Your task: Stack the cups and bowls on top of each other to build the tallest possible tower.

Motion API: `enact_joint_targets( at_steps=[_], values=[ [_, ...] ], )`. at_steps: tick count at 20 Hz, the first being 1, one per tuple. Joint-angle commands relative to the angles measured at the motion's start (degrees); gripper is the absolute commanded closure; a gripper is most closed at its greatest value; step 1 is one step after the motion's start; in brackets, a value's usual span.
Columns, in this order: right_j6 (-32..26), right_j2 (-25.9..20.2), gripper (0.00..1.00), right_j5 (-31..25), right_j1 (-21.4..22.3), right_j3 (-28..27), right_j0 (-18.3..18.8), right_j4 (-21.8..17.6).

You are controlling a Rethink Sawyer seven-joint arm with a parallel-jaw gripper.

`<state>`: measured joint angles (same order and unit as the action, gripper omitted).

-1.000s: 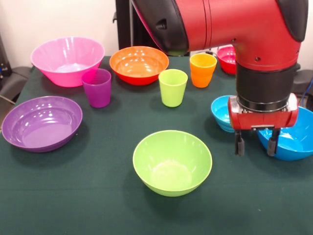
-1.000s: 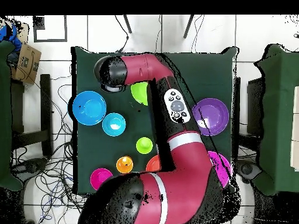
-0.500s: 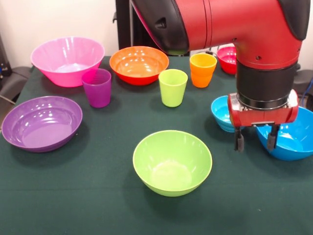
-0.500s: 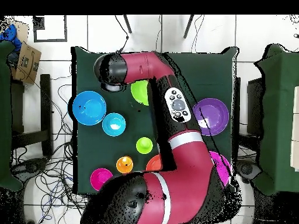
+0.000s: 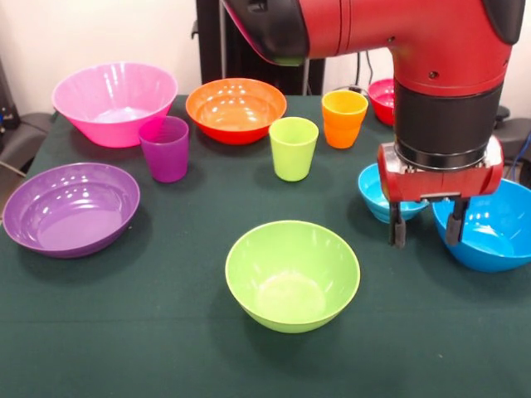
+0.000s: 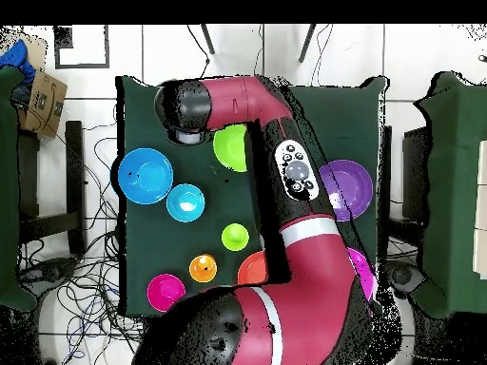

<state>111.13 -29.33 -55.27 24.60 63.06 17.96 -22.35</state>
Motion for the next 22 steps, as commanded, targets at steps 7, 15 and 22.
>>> enact_joint_targets(
  at_steps=[7, 15, 22],
  values=[
    [-22.6, -2.7, 0.0, -11.4, -1.8, -8.0, 0.7, -4.3],
    [-28.4, -3.7, 0.0, -12.7, -5.4, -13.3, 0.8, -5.7],
    [-33.5, -3.8, 0.0, -13.3, -8.4, -17.0, 1.4, -6.0]
  ],
)
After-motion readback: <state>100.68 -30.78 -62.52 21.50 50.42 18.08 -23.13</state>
